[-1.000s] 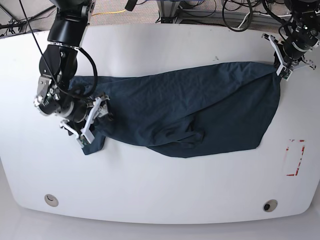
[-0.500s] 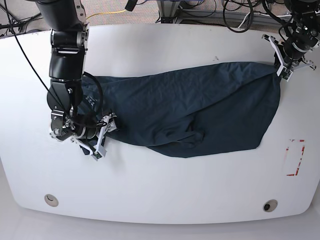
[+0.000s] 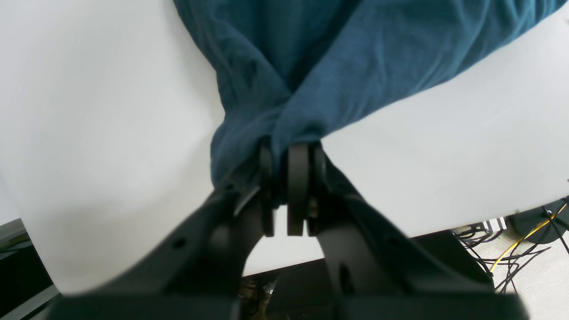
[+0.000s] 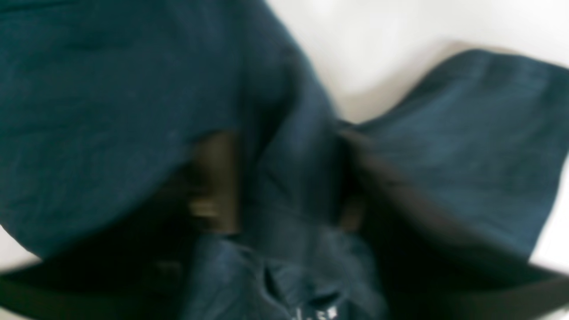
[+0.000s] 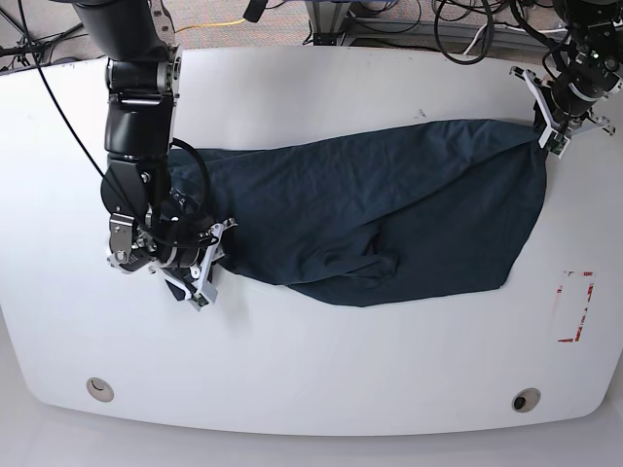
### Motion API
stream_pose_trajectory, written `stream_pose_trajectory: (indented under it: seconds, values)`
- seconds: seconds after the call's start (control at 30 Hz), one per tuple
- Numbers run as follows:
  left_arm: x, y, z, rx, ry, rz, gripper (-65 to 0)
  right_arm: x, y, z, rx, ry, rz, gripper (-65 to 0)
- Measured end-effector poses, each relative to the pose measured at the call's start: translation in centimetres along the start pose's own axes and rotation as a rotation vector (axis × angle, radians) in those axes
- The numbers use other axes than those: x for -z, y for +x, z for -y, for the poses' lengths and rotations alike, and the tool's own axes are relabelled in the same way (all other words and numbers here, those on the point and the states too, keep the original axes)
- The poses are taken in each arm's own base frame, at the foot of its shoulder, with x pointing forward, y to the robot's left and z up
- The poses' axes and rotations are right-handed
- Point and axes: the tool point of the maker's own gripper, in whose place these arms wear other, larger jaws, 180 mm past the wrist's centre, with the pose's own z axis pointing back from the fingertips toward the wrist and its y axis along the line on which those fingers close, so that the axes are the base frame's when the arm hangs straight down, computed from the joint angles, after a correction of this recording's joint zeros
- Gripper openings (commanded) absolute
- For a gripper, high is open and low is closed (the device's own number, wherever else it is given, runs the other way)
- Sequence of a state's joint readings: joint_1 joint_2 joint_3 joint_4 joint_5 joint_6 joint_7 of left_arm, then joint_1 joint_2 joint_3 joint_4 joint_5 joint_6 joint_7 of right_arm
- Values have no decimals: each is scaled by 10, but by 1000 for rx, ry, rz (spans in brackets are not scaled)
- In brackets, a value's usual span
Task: Fold the T-shirt properly
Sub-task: 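Release and regrasp the shirt corner with the right gripper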
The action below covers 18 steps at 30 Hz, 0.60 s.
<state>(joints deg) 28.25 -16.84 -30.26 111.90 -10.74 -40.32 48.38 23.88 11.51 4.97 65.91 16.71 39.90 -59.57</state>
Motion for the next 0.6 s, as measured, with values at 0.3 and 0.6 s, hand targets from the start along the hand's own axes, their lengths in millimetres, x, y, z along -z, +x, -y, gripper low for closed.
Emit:
stream_pose_trajectory:
  seconds: [0.3,0.6]
  values:
    - [1,2,0,3,-1,4,-650,-12,4,-1,-31,-28,24,-650]
    - [2,16,-13,21,39,33,-650,-78,-40,11,-1,-205,20,-650]
